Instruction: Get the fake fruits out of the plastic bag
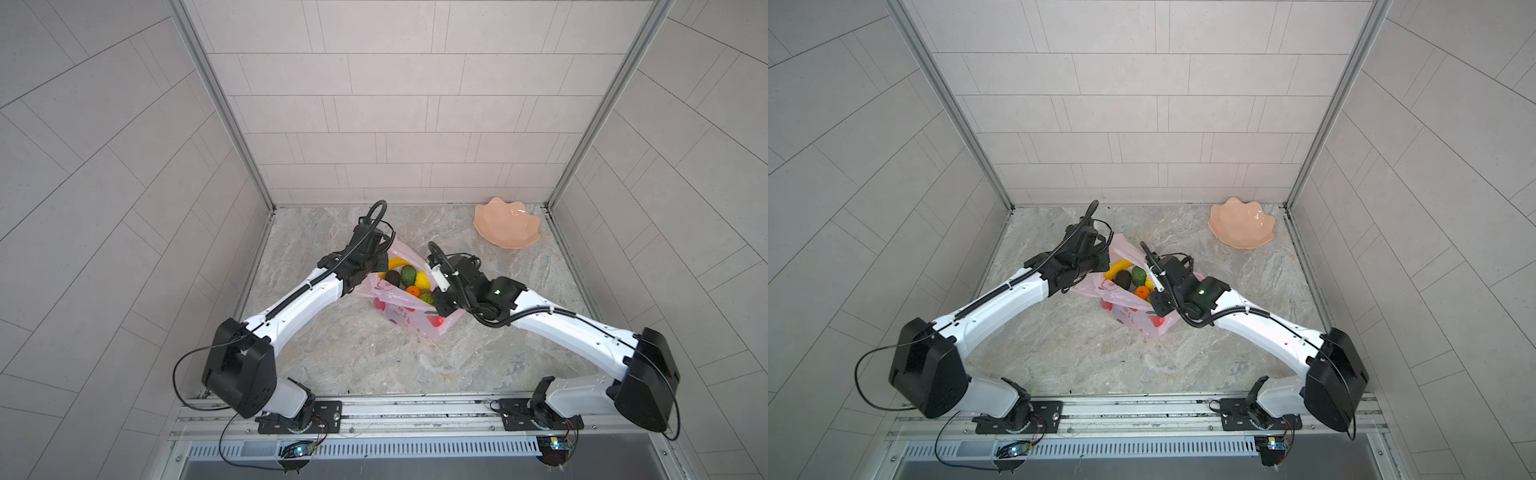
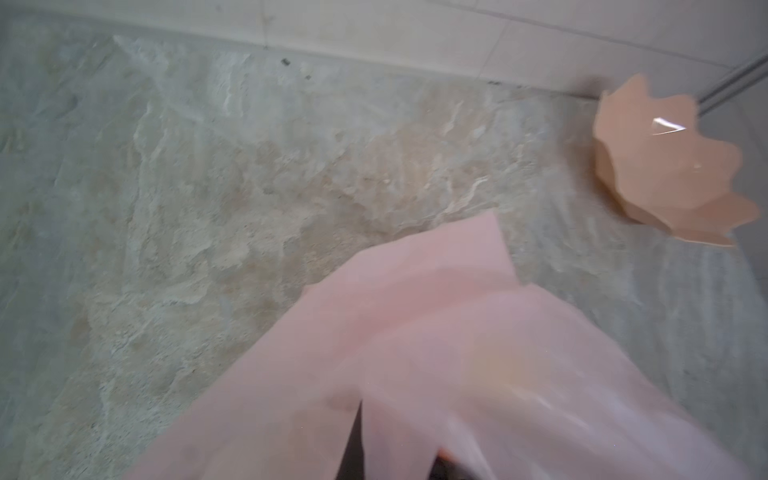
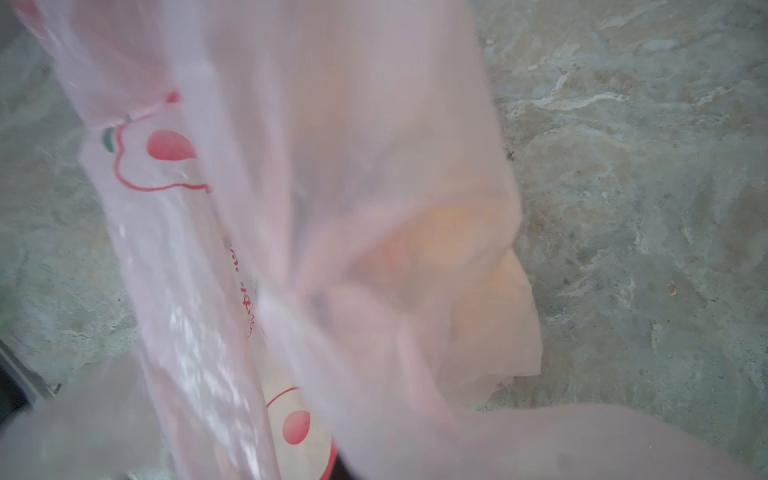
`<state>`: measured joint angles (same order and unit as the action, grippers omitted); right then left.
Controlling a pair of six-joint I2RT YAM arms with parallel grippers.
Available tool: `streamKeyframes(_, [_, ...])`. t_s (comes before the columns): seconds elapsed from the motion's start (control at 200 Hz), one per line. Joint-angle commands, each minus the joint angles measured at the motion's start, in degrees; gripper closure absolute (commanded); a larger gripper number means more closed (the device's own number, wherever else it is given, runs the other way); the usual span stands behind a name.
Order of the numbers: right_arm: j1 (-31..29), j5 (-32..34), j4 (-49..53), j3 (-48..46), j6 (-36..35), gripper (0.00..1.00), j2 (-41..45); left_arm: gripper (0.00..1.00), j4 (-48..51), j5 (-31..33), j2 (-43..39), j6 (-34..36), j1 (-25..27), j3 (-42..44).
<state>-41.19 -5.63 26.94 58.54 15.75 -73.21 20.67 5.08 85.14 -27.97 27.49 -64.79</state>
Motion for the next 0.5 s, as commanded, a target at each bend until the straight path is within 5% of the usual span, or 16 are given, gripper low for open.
streamKeyframes(0.0, [5.7, -12.2, -6.6, -2.6, 2.1, 1.00, 6.1, 1.00, 4.6, -1.9, 1.0, -3.9, -4.4, 3.3])
streamKeyframes(0.23, [19.3, -25.3, -19.8, -10.1, 12.7, 1.00, 9.2, 1.00, -2.0, -9.8, -1.5, -3.4, -10.6, 12.5])
streamKeyframes(0.495, [27.1, -25.2, -21.7, -10.8, 19.5, 1.00, 0.0, 1.00, -10.9, -16.0, -8.4, -4.9, -12.2, 20.7])
